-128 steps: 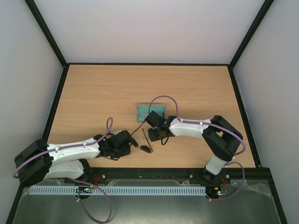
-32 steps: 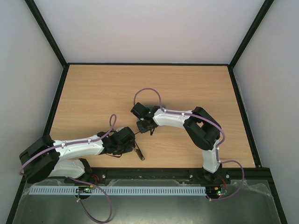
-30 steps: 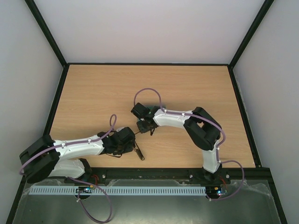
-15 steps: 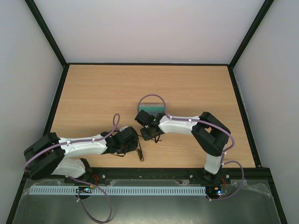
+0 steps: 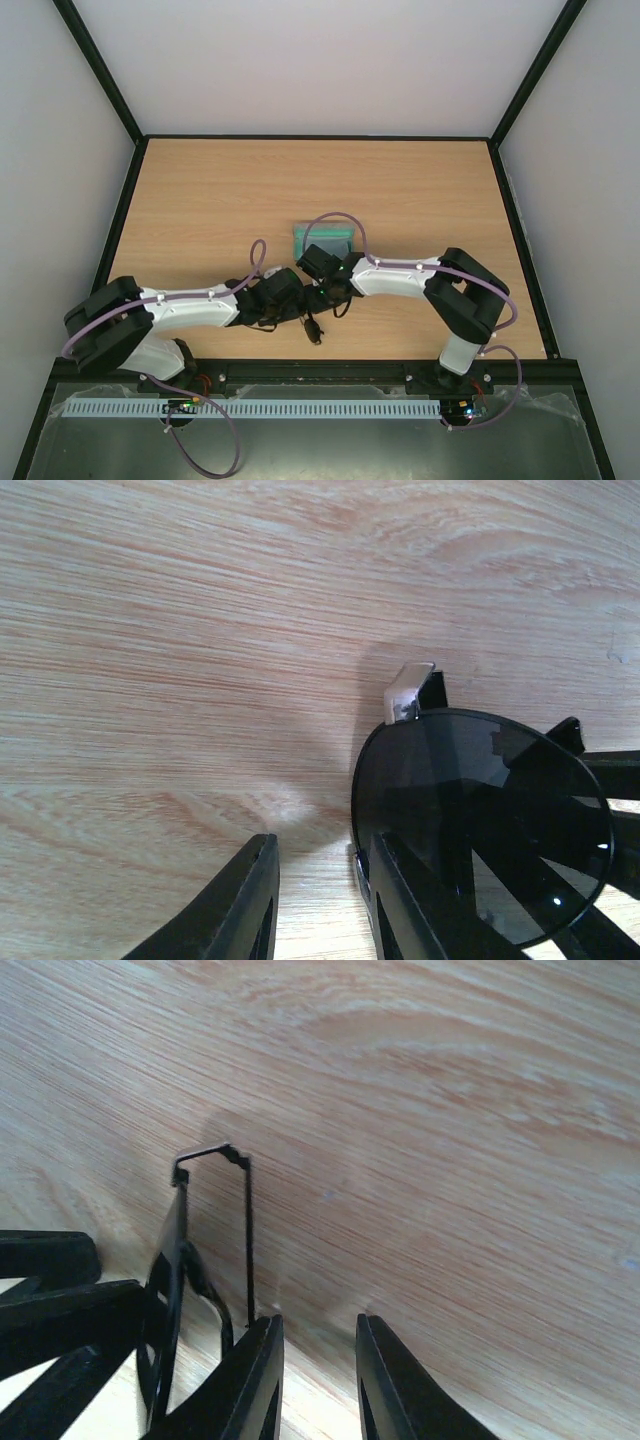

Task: Organize the sunglasses
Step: Fold the sunglasses at the center of the board.

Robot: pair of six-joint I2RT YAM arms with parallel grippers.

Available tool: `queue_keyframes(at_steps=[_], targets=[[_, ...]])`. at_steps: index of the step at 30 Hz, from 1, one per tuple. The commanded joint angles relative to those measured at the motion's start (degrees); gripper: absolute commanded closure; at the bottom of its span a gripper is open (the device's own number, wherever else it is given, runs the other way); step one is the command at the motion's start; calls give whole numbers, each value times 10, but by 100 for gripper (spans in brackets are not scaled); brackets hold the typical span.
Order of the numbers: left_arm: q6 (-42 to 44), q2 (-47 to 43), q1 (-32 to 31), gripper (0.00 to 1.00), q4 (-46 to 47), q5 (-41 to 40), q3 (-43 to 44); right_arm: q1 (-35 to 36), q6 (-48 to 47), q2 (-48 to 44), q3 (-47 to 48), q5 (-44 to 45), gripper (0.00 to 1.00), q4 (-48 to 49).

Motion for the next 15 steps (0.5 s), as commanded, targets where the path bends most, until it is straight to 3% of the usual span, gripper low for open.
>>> queue_keyframes(at_steps=[1,15], targets=[[8,25,-6,72,-30,6,-2,5,23,-9,-16,-33,78,25],[6,-13,-6,72,-50,-4,-3,-16,40,-104,-56,37,74,-21]])
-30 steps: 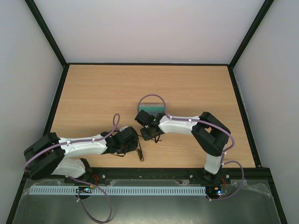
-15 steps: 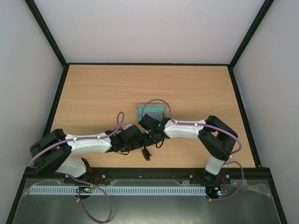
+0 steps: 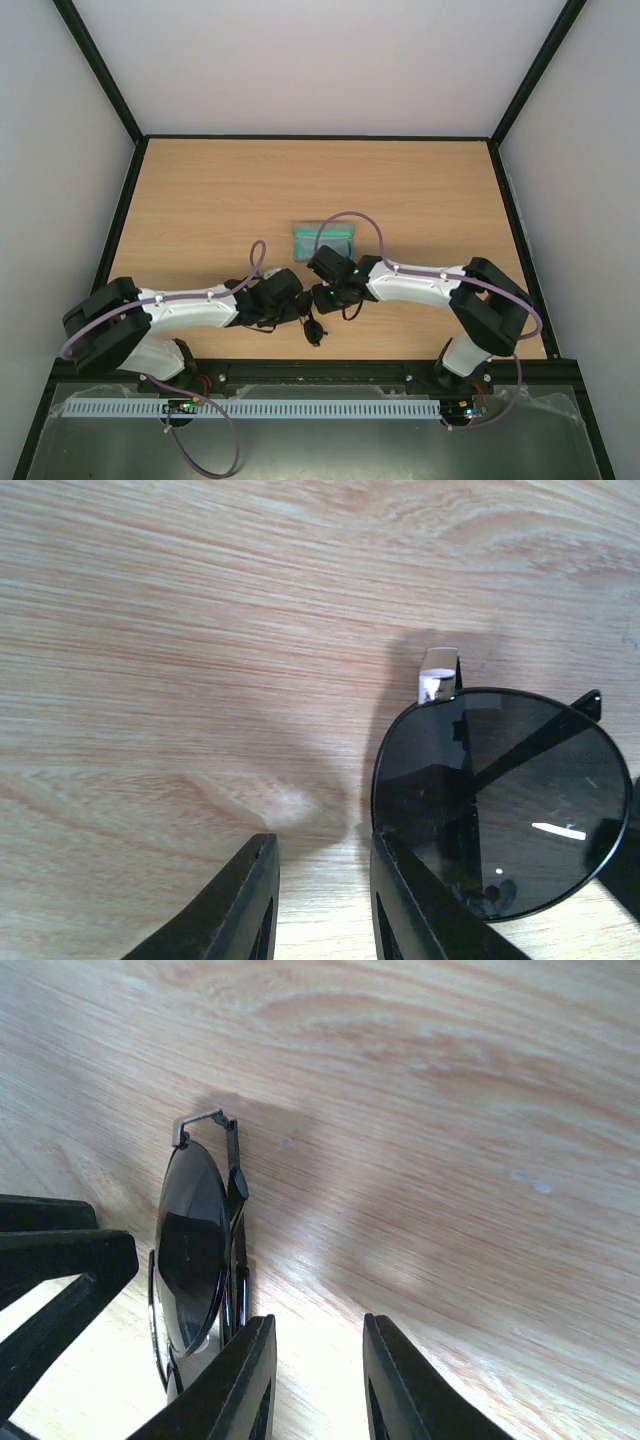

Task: Organize the sunglasses
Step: Fold the sunglasses at the center of the board.

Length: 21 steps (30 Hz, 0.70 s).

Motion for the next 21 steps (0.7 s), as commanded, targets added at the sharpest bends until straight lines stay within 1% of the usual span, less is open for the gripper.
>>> queue_keyframes(at_steps=[1,8,13,18,21], targets=[[1,-13,-3,72,-43,-5,-4,-11,5,-45,-9,28,74,-31],[-6,-48,-4,72,-61,-2,-15,-15,2,-112,-15,35,75,-71],[-13,-73,-9,72,-58,20,-37,-15,9,-151,-34,25,80,-76],[-14,-52,-13,73,-37,30,-40,-15,18,-176,-61,6,82,-71],[-14,-19,-17,73,-1,42,-39,-24,26,-189,-75,0,82,-65]])
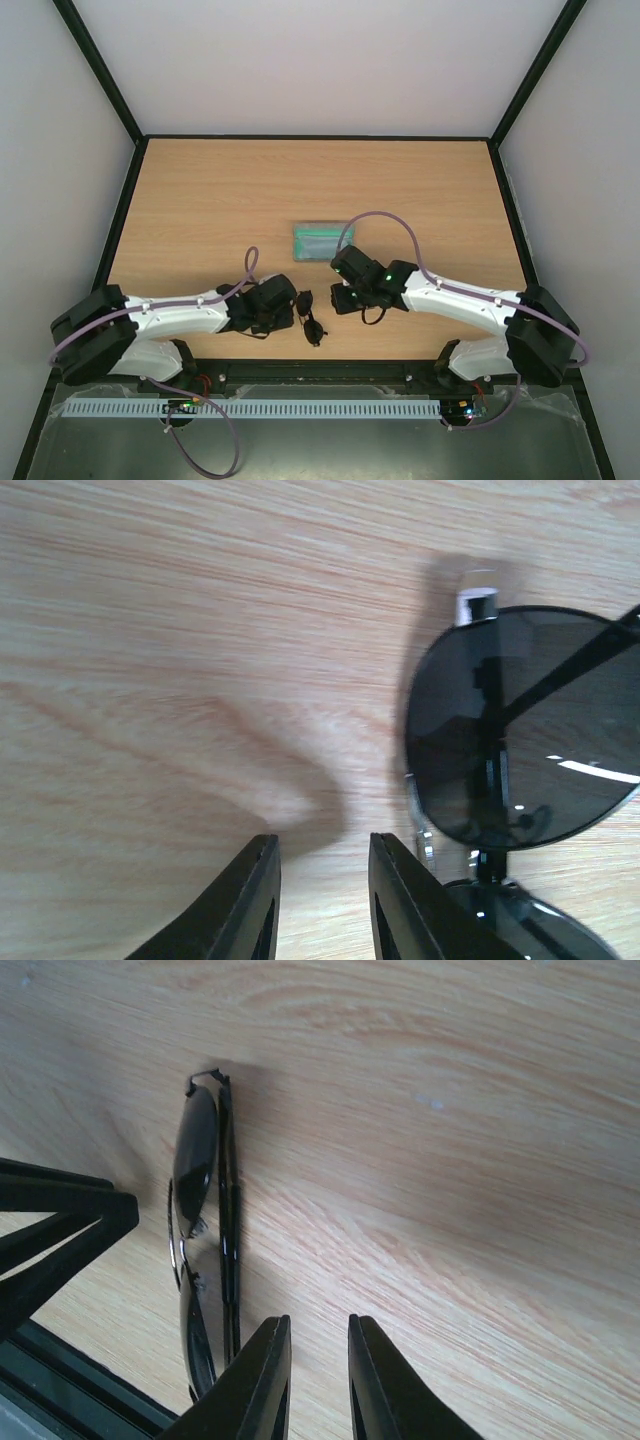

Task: Organize the sunglasses
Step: Fold the sunglasses at the center of the board, then adjust the sunglasses at the center of the board.

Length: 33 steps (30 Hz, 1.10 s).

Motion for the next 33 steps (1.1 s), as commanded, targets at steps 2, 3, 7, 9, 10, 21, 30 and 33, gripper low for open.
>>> queue_keyframes(at_steps=[2,3,7,9,10,21,30,33], targets=[[-3,57,-7,73,54,26,-6,-21,18,-30,-29,-21,83,-7],[-3,67,-8,73,62,29,-4,-28,19,-31,-35,-27,83,-3],[1,98,-7,74,81,30,6,-46,17,-34,-57,-42,85,9],[6,113,-7,74,82,28,16,-51,18,-39,-66,-43,85,13],[8,120,-7,74,84,27,21,-55,18,-40,-69,-44,85,14],[34,185,-4,74,95,38,73,-64,33,-69,-91,-68,89,18],[16,111,-4,74,67,22,23,-55,60,-128,-125,-83,88,1],[14,90,-4,75,54,14,10,-42,76,-131,-125,-78,85,9]])
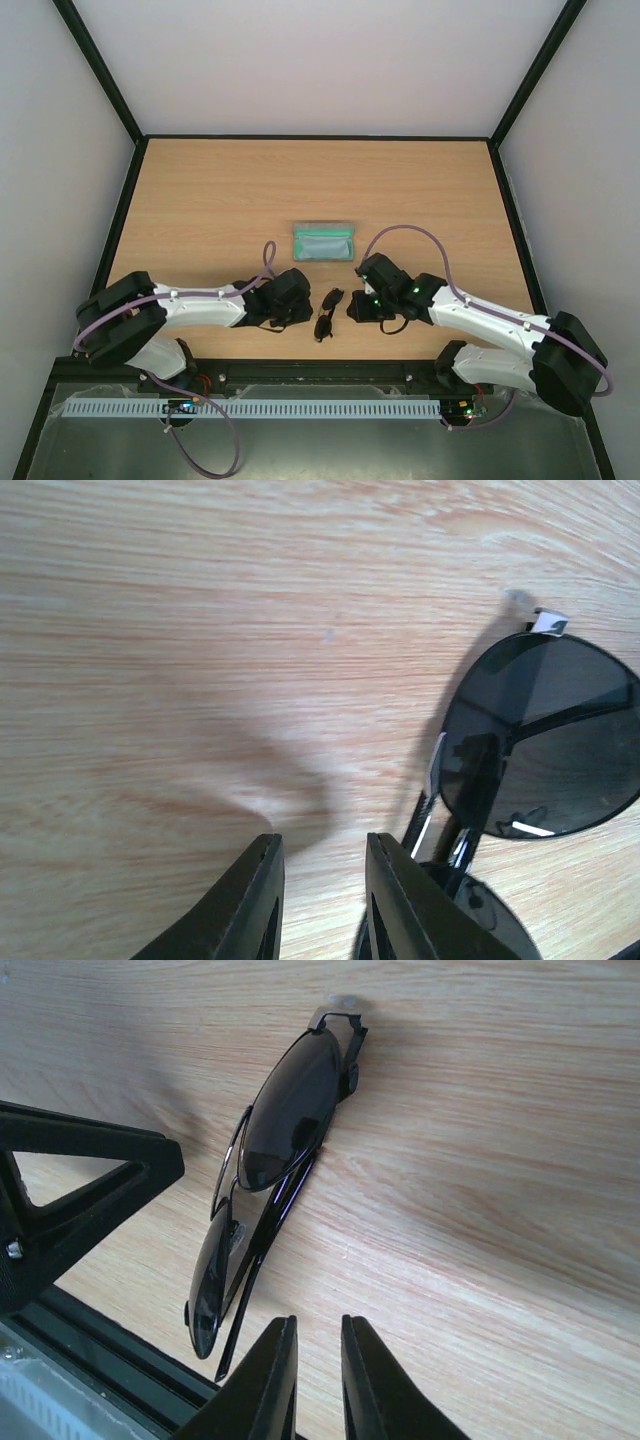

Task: Organize the sunglasses
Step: Adjust the sunglasses at the center of the board.

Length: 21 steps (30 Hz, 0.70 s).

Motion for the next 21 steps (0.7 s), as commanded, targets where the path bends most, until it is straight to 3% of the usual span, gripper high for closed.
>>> queue_keyframes(at_steps=[1,9,21], targets=[[-6,-18,-1,74,-79,-18,-34,19,32,-9,-4,1,85,-2],[-7,-41,-1,75,-86,-19,-42,87,65,15,31,50,85,-10],[-15,-107,0,74,-111,-31,-63,114,89,34,42,55,70,-4]])
